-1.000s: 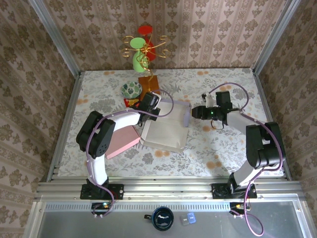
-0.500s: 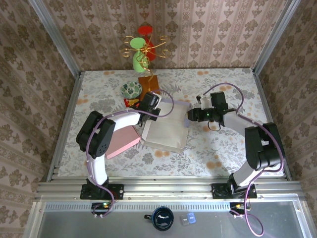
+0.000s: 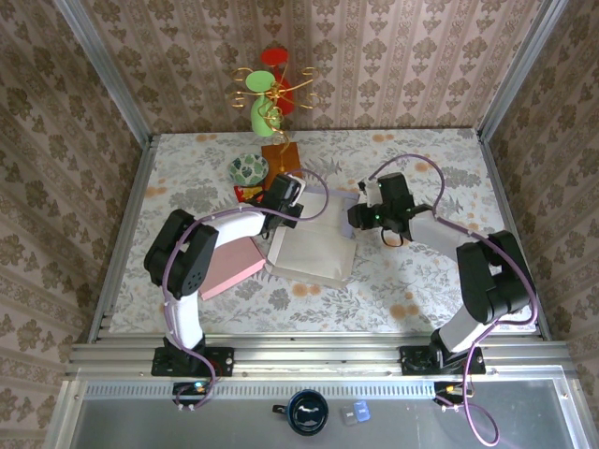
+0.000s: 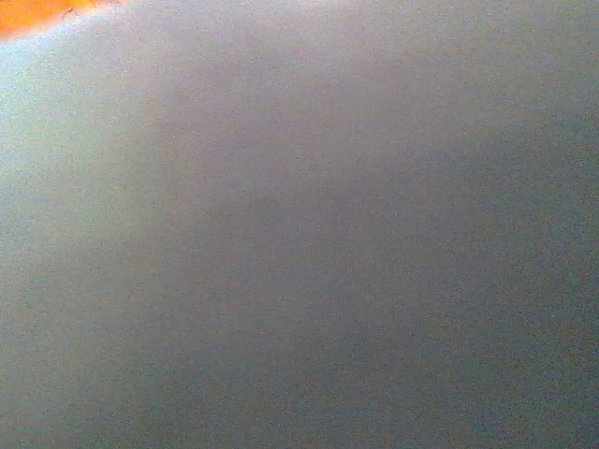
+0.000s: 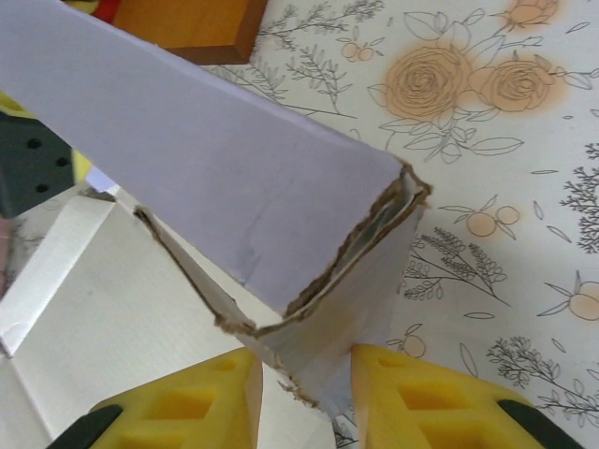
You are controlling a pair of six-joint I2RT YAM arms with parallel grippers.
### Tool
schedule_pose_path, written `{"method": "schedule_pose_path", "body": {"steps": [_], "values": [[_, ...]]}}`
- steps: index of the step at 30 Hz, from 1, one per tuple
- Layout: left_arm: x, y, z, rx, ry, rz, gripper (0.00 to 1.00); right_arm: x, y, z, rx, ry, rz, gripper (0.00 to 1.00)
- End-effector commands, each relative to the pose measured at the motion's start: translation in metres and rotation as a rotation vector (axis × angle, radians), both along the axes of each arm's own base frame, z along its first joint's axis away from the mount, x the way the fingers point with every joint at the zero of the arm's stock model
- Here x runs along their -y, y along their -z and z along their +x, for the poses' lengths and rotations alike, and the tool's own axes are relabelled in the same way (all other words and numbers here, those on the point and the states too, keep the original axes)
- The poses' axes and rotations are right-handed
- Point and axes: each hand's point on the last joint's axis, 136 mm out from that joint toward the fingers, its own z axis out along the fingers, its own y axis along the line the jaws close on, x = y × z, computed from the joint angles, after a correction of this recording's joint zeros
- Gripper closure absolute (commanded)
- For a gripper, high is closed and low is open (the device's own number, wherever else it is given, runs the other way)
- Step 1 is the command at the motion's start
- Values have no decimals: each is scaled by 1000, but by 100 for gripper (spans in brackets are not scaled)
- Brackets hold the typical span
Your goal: Fold the paper box
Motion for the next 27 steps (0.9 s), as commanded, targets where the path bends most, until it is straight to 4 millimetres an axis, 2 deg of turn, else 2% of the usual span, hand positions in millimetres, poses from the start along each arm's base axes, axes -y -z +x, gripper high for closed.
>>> {"method": "schedule_pose_path", "body": {"steps": [1, 4, 9, 13, 18, 24, 27], "values": [[-1, 10, -7, -36, 32, 59, 100, 6, 2, 9, 8, 79, -83, 69], [-1, 11, -7, -38, 30, 59, 100, 6, 5, 10, 8, 103, -111, 62], [-1, 10, -7, -36, 29, 61, 100, 5, 10, 9, -2, 114, -131, 58], [0, 10, -7, -37, 31, 61, 100, 6, 13, 10, -5, 127, -144, 60], [-1, 11, -7, -43, 27, 62, 100, 8, 18, 14, -15, 178, -188, 70], [-1, 10, -7, -56, -7, 67, 100, 20, 21, 13, -35, 300, -300, 85], [-1, 10, -7, -69, -35, 62, 100, 25, 23, 11, -54, 363, -348, 89]]}}
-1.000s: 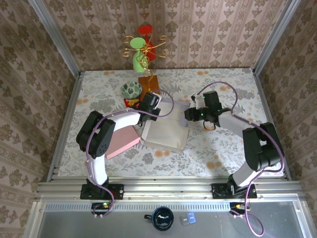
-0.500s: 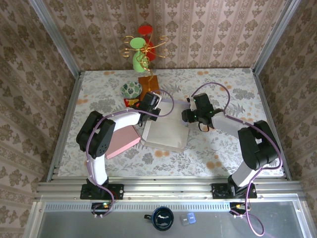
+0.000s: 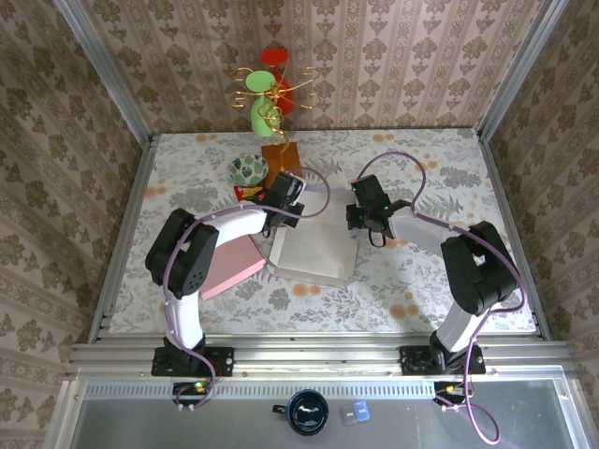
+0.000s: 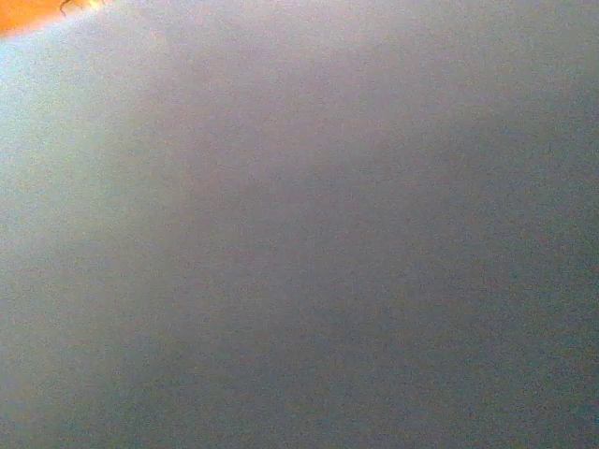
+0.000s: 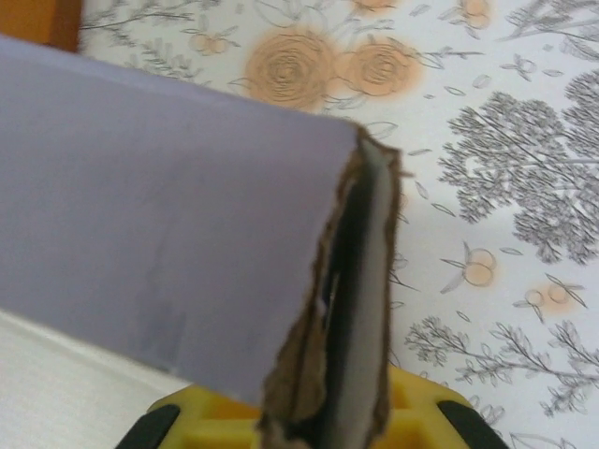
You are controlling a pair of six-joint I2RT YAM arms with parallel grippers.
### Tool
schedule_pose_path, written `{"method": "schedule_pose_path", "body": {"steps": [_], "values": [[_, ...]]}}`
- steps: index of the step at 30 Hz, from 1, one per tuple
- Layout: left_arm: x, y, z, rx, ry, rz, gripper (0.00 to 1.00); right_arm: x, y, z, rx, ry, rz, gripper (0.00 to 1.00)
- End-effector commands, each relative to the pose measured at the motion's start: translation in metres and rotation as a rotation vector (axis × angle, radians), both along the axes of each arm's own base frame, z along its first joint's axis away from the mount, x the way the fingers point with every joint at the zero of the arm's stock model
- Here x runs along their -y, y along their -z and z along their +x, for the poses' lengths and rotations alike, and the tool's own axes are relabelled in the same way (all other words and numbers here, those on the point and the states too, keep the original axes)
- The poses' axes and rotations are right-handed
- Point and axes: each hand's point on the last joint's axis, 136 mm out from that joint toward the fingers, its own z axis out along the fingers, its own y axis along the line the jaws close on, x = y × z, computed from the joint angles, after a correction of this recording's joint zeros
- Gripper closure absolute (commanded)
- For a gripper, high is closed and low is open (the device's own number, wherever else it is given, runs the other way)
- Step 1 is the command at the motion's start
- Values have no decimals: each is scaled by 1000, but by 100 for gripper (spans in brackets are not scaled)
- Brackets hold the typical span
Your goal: Fold the paper box
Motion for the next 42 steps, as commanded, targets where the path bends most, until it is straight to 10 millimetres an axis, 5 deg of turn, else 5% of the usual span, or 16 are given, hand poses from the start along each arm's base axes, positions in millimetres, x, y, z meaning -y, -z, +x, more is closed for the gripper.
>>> {"method": "schedule_pose_path", "body": {"steps": [1, 12, 24, 42], "values": [[-2, 13, -7, -51, -24, 44, 100, 18, 6, -3, -30, 130, -109, 90], [4, 14, -10, -86, -34, 28, 100, 30, 7, -6, -120, 268, -224, 99], [18, 16, -13, -145, -34, -34, 100, 46, 4, -37, -223, 415, -235, 100], [28, 19, -12, -190, 19, -10, 100, 48, 11, -9, -207, 369, -99, 86]]}}
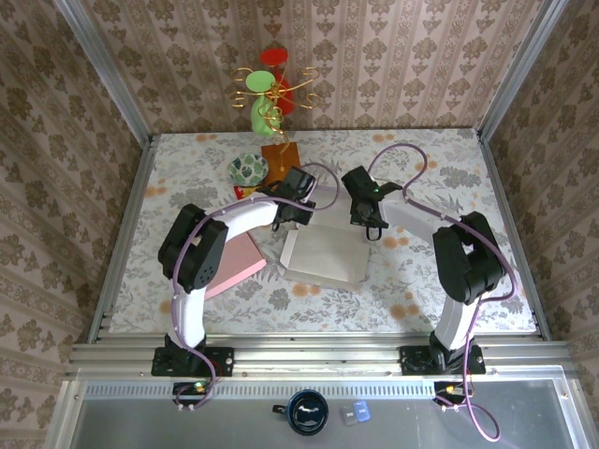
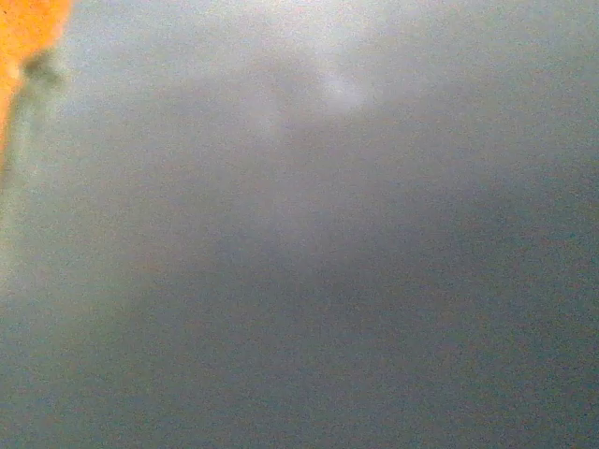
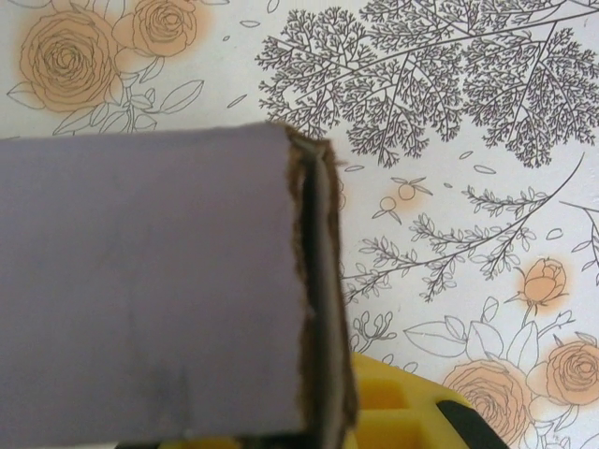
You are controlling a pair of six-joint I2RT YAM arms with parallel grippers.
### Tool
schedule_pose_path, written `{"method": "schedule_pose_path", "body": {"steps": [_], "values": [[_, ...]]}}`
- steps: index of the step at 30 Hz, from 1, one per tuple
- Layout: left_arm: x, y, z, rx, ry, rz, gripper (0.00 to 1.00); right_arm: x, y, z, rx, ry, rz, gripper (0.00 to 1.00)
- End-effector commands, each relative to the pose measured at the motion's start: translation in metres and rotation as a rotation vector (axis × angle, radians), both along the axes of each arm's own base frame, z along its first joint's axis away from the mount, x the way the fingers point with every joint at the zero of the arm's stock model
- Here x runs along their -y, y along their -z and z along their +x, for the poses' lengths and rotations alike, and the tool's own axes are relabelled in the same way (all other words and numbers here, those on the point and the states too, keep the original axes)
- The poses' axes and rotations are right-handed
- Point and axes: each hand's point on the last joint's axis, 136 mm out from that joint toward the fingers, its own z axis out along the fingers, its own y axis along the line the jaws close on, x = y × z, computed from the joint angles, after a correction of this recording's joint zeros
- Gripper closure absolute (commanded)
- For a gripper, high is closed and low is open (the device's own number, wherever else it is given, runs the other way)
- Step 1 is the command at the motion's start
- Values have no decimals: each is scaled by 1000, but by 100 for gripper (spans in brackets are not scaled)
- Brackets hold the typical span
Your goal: Fold the paper box
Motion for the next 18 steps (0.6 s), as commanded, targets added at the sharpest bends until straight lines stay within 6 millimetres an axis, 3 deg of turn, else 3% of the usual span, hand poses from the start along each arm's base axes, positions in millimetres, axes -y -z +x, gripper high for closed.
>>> {"method": "schedule_pose_path", "body": {"steps": [1, 3, 8, 13, 18], "values": [[-7, 15, -4, -49, 10, 50, 100, 9, 8, -1, -35, 6, -23, 86], [-6, 15, -4, -51, 8, 47, 100, 10, 10, 0, -37, 9, -22, 86], [-4, 13, -2, -60, -14, 11, 100, 21, 16, -6, -70, 44, -80, 100], [-3, 10, -1, -82, -30, -38, 100, 28, 18, -10, -100, 52, -123, 100], [-4, -3, 2, -70, -39, -84, 86, 28, 18, -11, -110, 33, -125, 100]]}}
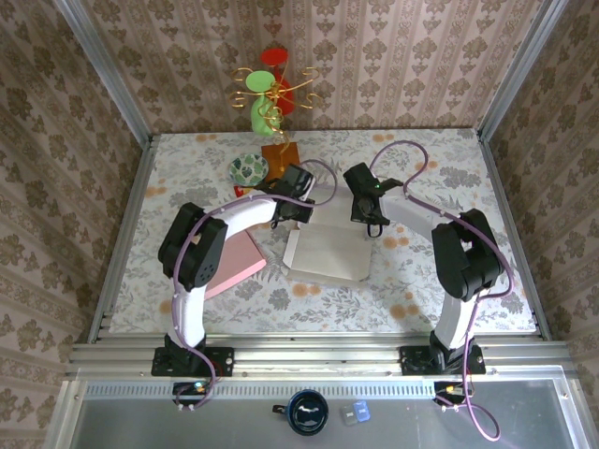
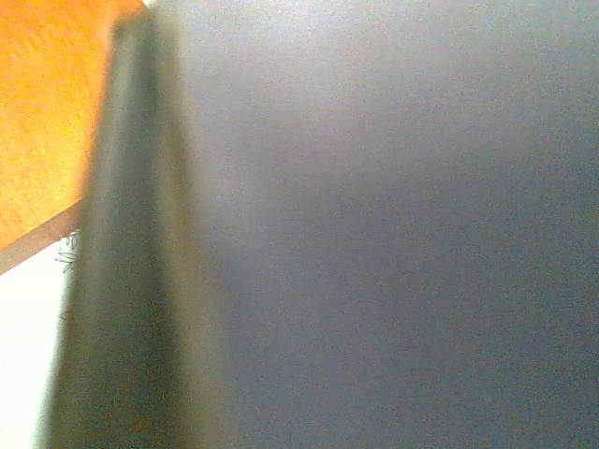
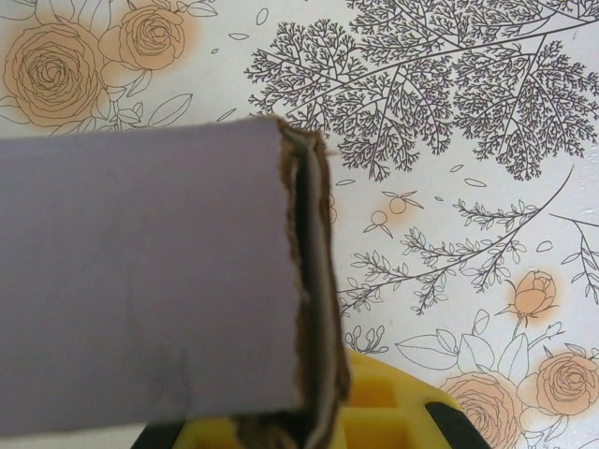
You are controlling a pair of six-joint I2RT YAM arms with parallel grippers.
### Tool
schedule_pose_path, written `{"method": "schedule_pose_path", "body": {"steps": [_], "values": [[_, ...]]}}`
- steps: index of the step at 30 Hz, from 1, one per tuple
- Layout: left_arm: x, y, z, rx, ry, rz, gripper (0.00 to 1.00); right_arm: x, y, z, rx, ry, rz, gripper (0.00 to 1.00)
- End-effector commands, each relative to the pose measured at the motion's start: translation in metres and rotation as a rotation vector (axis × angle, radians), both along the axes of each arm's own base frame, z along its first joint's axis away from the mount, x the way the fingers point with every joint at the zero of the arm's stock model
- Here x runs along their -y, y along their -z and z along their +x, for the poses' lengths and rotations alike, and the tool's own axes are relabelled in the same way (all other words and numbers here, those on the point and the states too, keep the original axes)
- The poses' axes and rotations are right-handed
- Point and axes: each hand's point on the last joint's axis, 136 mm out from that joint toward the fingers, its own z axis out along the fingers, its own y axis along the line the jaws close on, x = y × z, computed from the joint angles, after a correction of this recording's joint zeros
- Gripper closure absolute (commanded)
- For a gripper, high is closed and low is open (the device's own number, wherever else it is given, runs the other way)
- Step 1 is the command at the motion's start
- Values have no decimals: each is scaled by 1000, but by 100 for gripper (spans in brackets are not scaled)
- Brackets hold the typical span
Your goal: Fold the paper box
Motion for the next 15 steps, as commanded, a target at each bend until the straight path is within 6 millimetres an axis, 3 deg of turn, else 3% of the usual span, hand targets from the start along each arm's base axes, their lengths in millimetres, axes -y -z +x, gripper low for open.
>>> {"method": "schedule_pose_path", "body": {"steps": [1, 6, 15], "values": [[-5, -6, 1, -20, -23, -31, 83, 23, 16, -15, -96, 22, -105, 100], [0, -19, 0, 2, 15, -73, 82, 24, 18, -13, -113, 17, -108, 100], [1, -25, -4, 18, 38, -108, 82, 22, 19, -12, -134, 16, -103, 100]]}}
